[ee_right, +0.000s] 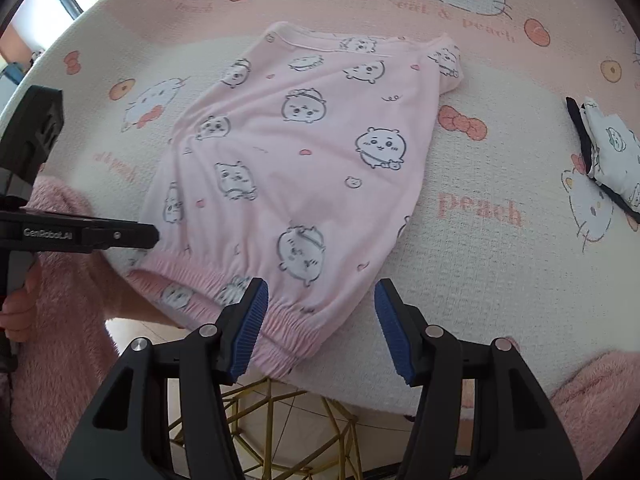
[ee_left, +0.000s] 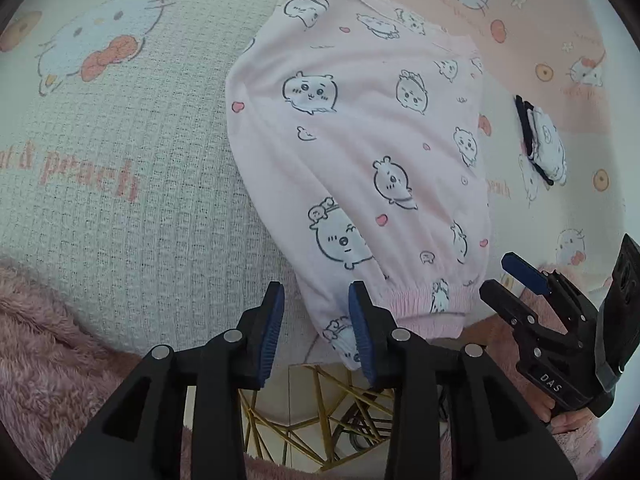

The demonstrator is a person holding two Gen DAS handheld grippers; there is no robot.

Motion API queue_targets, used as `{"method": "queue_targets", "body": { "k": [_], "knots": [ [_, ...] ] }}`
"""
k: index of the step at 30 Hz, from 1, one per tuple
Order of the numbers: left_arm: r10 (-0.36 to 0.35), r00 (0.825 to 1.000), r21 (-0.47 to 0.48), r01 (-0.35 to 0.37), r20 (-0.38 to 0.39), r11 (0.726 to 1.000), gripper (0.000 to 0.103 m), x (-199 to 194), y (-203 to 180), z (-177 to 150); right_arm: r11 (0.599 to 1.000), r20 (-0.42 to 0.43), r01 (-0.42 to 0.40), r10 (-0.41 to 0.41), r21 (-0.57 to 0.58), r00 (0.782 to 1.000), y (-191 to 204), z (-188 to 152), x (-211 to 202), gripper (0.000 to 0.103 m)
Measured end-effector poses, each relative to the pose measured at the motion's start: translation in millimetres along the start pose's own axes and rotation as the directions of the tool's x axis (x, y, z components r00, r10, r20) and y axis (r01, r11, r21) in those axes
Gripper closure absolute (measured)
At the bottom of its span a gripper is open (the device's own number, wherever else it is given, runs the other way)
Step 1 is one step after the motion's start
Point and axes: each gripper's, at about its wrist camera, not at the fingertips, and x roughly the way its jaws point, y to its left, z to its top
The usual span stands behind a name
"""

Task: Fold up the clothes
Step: 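Move both open grippers to the elastic cuffs of the pants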

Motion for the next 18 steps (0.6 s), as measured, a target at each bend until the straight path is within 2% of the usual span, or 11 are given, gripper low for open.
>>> {"method": "queue_targets", "body": {
  "k": [4,7,9,14,18],
  "knots": [
    [-0.004,1.000,0.010,0.004,-0.013,1.000,0.067,1.9,-4.3,-13.2,0.995,-0.024,-0.028,0.026,-0.097,0.999,43.6,-8.1,4.0,0.045],
    [0.029,0.999,0.034,-0.029,-0.018,0.999,0.065,3.1,-9.8,-19.3,0.977,-0.049,-0.118,0.111,-0.180,0.993,64.0,-19.1,-2.4,0.045],
    [0.021,1.000,0.023,-0.020,-0.021,1.000,0.063,8.4,-9.2,-20.9,0.968,-0.066,-0.146,0.135,-0.205,0.989,75.8,-25.3,3.1,0.045],
    [-0.042,0.999,-0.068,0.040,-0.029,0.997,0.063,20.9,0.0,-16.5,0.977,-0.132,-0.153,0.134,-0.146,0.982,69.5,-30.8,34.2,0.046],
    [-0.024,1.000,-0.086,0.023,-0.012,0.996,0.062,13.9,4.9,-24.4,0.983,-0.107,-0.164,0.156,-0.078,0.982,55.8,-29.1,33.1,0.048]
  ]
}}
